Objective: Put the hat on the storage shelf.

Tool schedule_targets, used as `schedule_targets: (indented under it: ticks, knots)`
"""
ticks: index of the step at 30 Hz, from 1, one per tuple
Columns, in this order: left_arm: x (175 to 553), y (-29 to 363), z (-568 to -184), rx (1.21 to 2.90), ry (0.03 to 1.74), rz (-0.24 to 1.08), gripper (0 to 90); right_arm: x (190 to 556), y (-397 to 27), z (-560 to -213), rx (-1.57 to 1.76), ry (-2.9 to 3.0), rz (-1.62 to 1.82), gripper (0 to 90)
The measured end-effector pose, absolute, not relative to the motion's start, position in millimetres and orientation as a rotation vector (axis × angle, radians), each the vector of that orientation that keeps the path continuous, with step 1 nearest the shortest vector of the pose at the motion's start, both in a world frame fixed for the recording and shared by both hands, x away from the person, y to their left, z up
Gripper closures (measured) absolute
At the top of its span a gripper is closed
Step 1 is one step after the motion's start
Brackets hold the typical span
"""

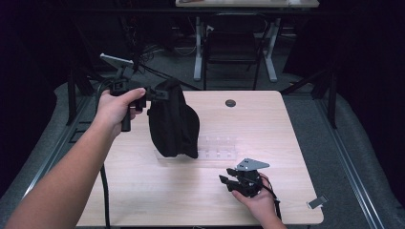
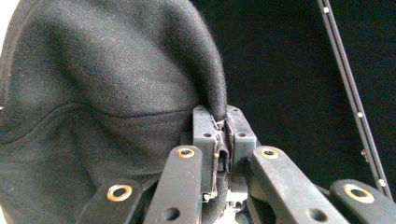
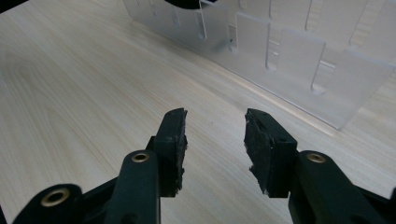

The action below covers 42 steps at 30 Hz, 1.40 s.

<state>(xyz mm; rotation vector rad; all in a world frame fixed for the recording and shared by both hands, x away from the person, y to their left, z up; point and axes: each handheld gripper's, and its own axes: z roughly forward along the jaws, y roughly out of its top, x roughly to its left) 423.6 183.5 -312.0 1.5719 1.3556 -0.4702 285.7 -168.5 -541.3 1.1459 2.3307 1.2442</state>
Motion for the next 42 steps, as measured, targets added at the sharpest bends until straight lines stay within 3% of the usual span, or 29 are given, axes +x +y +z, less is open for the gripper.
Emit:
schedule_targets:
  ticks: [13, 27, 42]
  knots:
    - [424.1, 167.5, -312.1, 1.586, 1.329, -0.475, 85.0, 291.8, -152.3, -507.7, 1.067, 2.324, 1.301, 60.1]
    - [425.6, 161.7, -312.3, 1.582, 1.327, -0.475, 85.0, 305.8, -115.6, -487.6, 0.928, 2.364, 1.292, 69.2]
    - [427.0, 153.9, -311.6, 1.593, 1.317, -0.483, 85.0, 317.1, -82.6, -472.5, 0.833, 2.375, 1.281, 72.5]
